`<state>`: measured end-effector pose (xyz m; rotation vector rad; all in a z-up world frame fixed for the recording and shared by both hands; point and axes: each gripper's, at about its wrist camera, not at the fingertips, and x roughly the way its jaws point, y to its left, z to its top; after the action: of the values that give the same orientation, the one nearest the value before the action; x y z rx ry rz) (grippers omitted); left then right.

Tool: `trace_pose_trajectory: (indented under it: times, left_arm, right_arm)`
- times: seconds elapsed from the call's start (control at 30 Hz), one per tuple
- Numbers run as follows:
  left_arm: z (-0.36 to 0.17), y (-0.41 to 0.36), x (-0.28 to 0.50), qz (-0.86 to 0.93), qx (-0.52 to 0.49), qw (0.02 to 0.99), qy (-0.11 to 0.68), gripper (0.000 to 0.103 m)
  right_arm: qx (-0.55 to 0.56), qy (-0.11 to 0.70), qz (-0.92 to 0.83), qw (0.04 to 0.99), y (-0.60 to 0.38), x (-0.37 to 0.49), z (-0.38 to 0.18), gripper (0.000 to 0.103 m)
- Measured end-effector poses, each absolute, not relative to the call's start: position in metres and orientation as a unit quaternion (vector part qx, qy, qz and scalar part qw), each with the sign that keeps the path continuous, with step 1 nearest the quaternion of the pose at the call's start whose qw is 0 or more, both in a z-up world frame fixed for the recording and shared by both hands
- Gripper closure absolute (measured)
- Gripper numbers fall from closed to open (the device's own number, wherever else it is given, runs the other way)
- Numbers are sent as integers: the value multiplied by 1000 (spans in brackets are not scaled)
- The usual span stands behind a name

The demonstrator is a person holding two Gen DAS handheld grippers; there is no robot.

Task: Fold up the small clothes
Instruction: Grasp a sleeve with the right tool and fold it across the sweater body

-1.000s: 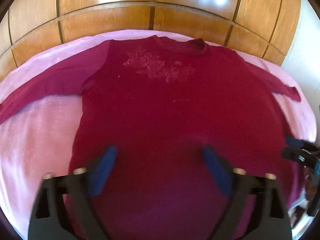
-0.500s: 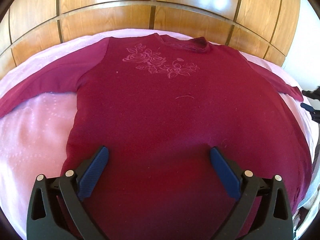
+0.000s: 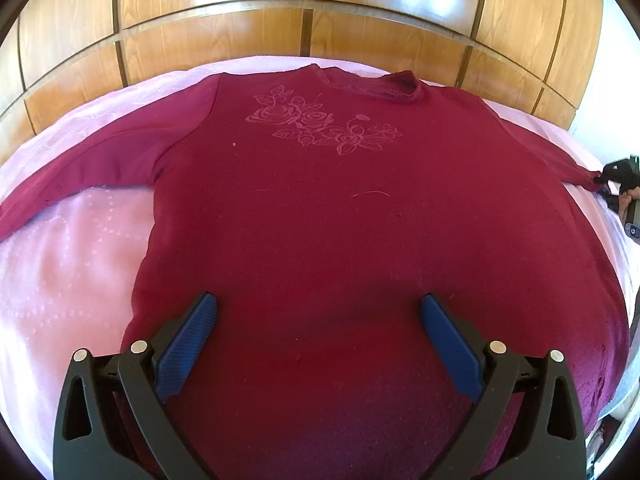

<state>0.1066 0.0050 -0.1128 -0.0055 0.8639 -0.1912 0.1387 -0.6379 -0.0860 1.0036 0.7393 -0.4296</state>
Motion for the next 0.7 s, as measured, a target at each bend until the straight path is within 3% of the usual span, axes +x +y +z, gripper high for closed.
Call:
trace_pose_trajectory:
  times: [0.3,0.57,0.7]
  left_arm:
    - [-108,4,116,-86,-9,893,441,3]
    - [-91,15,119,-95,-40,891,442,3]
    - [-80,32,126,-112,-108,885,439,3]
  right_arm:
    - [299,348,-7,889,-487,212,18,95]
    - [234,397,120,879,-330,263,13,95]
    - [196,431,176,863,-253,259,-9,95]
